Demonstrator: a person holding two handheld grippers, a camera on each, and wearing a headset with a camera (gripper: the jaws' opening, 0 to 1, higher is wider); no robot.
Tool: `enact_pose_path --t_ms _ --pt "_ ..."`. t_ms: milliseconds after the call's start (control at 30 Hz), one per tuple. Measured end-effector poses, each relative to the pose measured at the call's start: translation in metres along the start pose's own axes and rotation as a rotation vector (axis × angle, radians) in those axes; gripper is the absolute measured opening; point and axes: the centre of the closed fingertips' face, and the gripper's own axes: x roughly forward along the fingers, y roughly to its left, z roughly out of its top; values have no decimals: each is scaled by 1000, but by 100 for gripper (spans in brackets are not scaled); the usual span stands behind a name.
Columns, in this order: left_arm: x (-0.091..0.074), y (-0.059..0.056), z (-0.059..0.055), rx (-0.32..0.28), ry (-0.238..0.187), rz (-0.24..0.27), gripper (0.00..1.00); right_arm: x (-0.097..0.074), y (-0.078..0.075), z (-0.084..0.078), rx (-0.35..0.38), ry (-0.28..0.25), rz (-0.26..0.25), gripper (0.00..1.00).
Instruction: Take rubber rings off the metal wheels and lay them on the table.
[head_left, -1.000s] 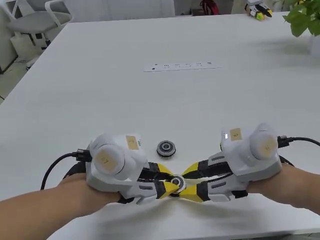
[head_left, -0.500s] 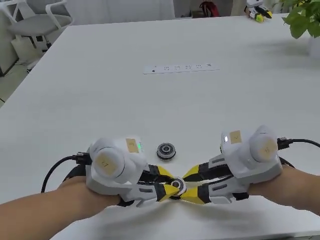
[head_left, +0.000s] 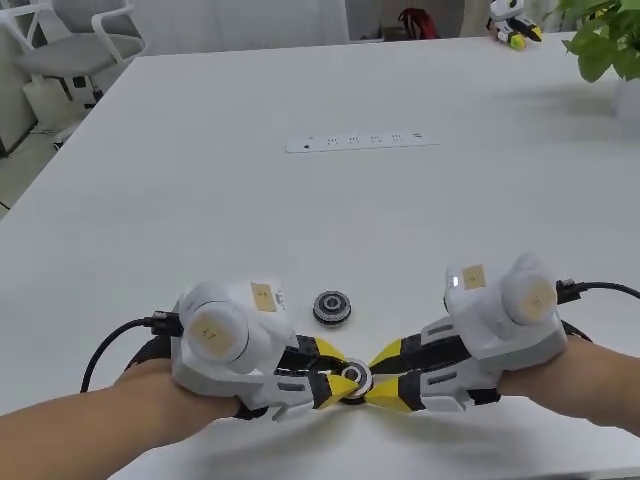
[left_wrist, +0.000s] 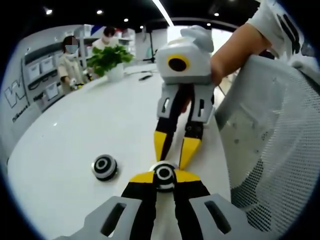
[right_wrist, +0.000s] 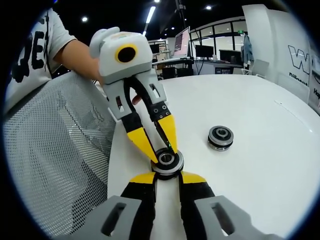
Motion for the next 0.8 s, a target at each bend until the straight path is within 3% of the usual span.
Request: enact_pose_path --t_ms 133,267,400,567,800 --pt "0 0 0 0 0 0 12 -1 -1 -1 25 -5 5 12" --pt "0 0 0 -1 1 0 12 -3 -5 -5 50 3 -10 1" --pt "0 0 0 -2 1 1 12 -2 -4 -3 62 1 -8 1" --pt "0 0 0 2 5 2 12 -3 -6 -4 207 -20 0 0" --pt "0 -1 0 6 9 1 12 -5 -7 -4 254 -28 4 0"
